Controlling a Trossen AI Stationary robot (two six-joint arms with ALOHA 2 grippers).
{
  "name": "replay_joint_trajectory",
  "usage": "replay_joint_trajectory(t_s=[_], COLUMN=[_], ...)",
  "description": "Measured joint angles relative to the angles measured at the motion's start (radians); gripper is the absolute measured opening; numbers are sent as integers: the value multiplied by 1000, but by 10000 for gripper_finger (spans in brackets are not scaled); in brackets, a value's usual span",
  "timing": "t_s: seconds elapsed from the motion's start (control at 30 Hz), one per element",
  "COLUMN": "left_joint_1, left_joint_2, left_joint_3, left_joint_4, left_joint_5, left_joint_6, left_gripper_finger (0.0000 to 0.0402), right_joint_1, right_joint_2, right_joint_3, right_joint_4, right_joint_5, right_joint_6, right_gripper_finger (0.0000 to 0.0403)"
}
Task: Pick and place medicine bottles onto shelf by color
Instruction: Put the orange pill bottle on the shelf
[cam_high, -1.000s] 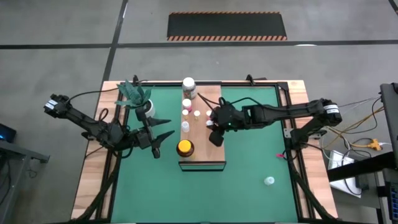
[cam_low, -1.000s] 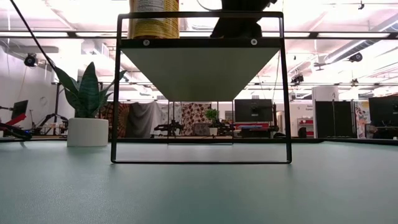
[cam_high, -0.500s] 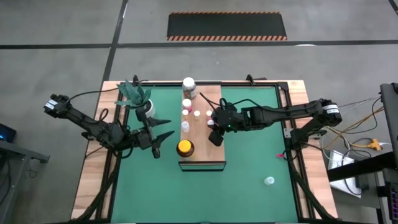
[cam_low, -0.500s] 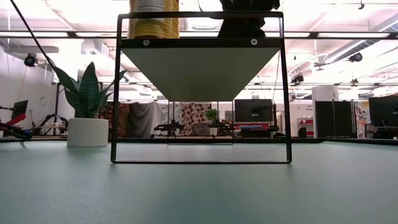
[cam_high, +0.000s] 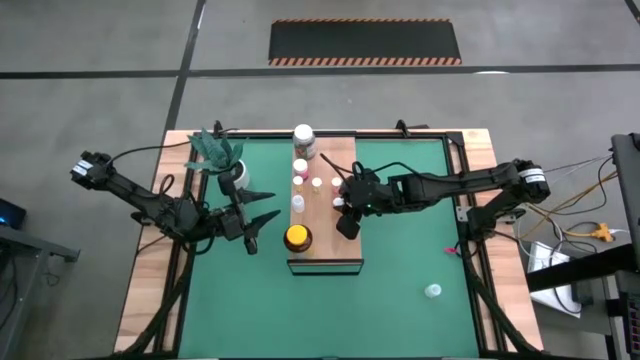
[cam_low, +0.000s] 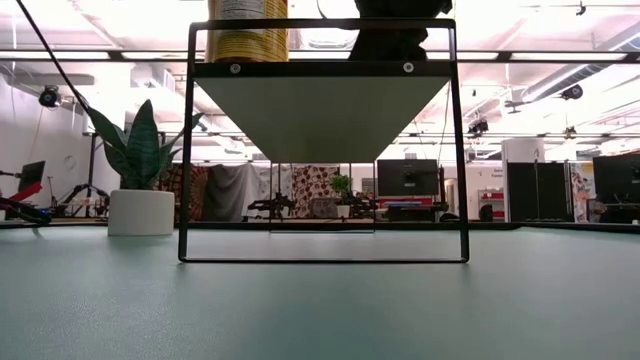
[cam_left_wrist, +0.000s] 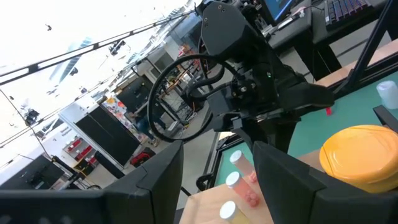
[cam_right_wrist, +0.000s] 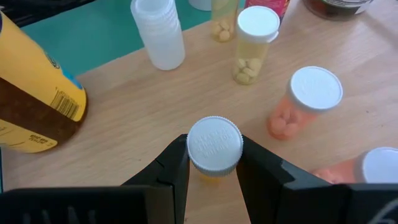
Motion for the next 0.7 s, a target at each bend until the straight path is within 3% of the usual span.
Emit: replay_joint_trajectory(t_s=[0.7], left_joint_1=[0], left_joint_2=[0], left_joint_3=[0], left_joint_4=[0], left_joint_5=[0], left_joint_6=[0], left_gripper_finger=[178], right_joint_1=[0], right_joint_2=[24], right_joint_3=[-1], right_joint_4=[1], right_joint_5=[0], right_joint_6=[34], right_gripper_finger=[128])
